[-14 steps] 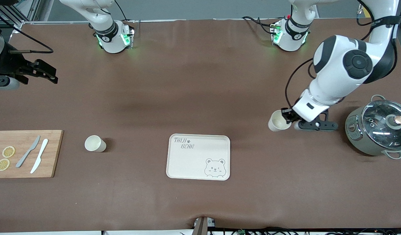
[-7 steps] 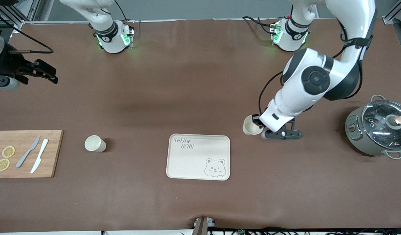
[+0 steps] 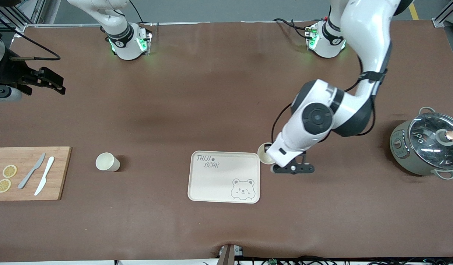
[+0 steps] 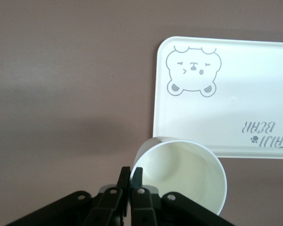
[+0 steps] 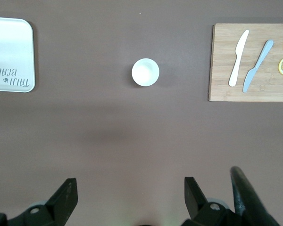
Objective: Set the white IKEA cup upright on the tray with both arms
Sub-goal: 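Carry the white cup with the left gripper toward the bear tray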
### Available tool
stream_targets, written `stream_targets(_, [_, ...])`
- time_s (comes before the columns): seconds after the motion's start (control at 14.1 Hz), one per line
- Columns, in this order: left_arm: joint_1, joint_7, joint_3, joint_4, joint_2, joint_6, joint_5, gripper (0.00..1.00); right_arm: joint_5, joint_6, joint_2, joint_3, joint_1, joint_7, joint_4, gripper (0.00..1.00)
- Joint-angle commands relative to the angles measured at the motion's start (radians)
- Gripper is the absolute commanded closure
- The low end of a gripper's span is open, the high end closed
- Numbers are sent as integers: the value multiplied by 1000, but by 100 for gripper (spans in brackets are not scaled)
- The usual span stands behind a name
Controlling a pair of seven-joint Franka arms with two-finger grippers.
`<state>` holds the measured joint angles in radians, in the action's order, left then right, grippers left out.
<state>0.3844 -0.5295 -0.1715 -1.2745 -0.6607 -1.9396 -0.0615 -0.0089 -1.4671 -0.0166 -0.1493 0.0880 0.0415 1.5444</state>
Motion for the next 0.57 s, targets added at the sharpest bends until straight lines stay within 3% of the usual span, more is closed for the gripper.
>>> stream_targets(0.0, [51, -32, 46, 58, -60, -39, -17, 100, -8, 4, 1, 1, -1, -8, -3, 0])
stream_targets(0.5, [109, -127, 46, 61, -151, -215, -17, 100, -8, 4, 1, 1, -2, -8, -3, 0])
